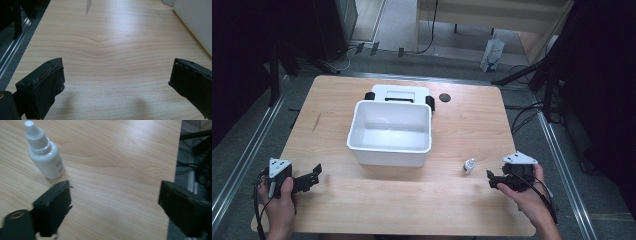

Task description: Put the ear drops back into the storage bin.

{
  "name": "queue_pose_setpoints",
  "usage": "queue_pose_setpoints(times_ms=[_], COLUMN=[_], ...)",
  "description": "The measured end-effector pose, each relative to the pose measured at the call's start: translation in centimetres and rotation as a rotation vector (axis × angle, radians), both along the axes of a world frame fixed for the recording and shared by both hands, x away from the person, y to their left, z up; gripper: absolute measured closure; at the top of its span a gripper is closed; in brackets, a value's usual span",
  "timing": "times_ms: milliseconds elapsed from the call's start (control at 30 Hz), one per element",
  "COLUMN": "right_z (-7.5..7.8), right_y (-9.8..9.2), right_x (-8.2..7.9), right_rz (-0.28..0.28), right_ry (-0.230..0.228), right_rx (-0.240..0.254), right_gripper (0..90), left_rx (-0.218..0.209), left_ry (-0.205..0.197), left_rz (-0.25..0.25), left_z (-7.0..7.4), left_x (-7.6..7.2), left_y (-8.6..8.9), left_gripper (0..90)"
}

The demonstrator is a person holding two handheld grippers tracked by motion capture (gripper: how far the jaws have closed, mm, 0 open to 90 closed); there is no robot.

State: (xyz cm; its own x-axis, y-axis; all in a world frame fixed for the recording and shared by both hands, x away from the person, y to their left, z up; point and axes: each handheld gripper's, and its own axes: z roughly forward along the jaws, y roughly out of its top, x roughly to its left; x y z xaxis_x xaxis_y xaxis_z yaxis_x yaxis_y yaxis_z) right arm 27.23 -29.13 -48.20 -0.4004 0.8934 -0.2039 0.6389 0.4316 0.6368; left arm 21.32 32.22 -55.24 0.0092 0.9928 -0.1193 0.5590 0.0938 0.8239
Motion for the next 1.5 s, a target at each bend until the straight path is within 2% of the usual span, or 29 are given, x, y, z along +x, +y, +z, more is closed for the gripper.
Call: queue_pose_setpoints(times_ms=[33, 67, 167, 200, 233, 300, 333, 367, 433, 500, 600, 667, 800, 967, 1133, 1167, 1333, 1500], right_z=[0.0, 0.5, 1.0, 1.0, 1.1, 0.9, 0.9, 0.8, 0.8, 0.8, 0.9, 1.1, 1.7, 2.3, 2.4, 2.5, 2.8, 2.7], right_y=[0.0, 0.6, 1.6, 1.6, 2.2, 2.9, 2.9, 3.6, 3.8, 4.8, 5.7, 6.3, 7.4, 8.3, 8.5, 8.6, 8.7, 8.9], right_x=[0.0, 0.6, 1.4, 1.4, 1.9, 2.4, 2.4, 3.0, 3.1, 3.7, 4.2, 4.6, 5.0, 5.6, 6.0, 6.2, 6.9, 7.2], right_rz=[0.0, 0.025, 0.054, 0.054, 0.074, 0.087, 0.087, 0.111, 0.117, 0.14, 0.143, 0.153, 0.19, 0.2, 0.205, 0.204, 0.201, 0.202], right_ry=[0.0, 0.044, 0.128, 0.128, 0.184, 0.237, 0.237, 0.281, 0.294, 0.336, 0.37, 0.381, 0.415, 0.438, 0.465, 0.48, 0.508, 0.526], right_rx=[0.0, -0.028, -0.061, -0.061, -0.082, -0.105, -0.105, -0.133, -0.137, -0.147, -0.176, -0.203, -0.206, -0.207, -0.198, -0.192, -0.145, -0.132], right_gripper=[13.3, 13.4, 13.4, 13.4, 13.4, 13.4, 13.4, 13.8, 13.8, 14.2, 22.4, 24.7, 32.1, 41.0, 46.3, 50.0, 56.1, 64.0], left_rx=[0.0, 0.001, 0.0, -0.002, -0.007, -0.011, -0.011, -0.011, -0.011, -0.012, -0.016, -0.018, -0.02, -0.023, -0.026, -0.025, -0.026, -0.026], left_ry=[0.0, -0.001, 0.0, 0.0, 0.001, 0.002, 0.002, 0.004, 0.004, 0.004, 0.006, 0.008, 0.01, 0.012, 0.014, 0.012, 0.012, 0.013], left_rz=[0.0, -0.002, -0.003, -0.003, -0.003, -0.003, -0.003, -0.003, -0.003, -0.004, -0.003, -0.003, -0.003, -0.004, -0.006, -0.007, -0.009, -0.01], left_z=[0.0, 0.0, 0.0, 0.0, 0.0, 0.0, 0.0, 0.0, 0.0, 0.0, 0.0, 0.0, 0.0, 0.0, 0.0, 0.0, 0.0, 0.0], left_x=[0.0, 0.0, 0.0, 0.0, 0.1, 0.1, 0.1, 0.1, 0.1, 0.1, 0.2, 0.2, 0.2, 0.2, 0.2, 0.3, 0.3, 0.3], left_y=[0.0, 0.0, 0.0, 0.0, 0.0, 0.1, 0.1, 0.1, 0.1, 0.1, 0.1, 0.1, 0.2, 0.2, 0.2, 0.2, 0.2, 0.2], left_gripper=[0.4, 0.4, 0.4, 0.4, 0.4, 0.4, 0.4, 0.4, 0.4, 0.4, 0.4, 0.4, 0.4, 0.4, 0.4, 0.4, 0.4, 0.4])
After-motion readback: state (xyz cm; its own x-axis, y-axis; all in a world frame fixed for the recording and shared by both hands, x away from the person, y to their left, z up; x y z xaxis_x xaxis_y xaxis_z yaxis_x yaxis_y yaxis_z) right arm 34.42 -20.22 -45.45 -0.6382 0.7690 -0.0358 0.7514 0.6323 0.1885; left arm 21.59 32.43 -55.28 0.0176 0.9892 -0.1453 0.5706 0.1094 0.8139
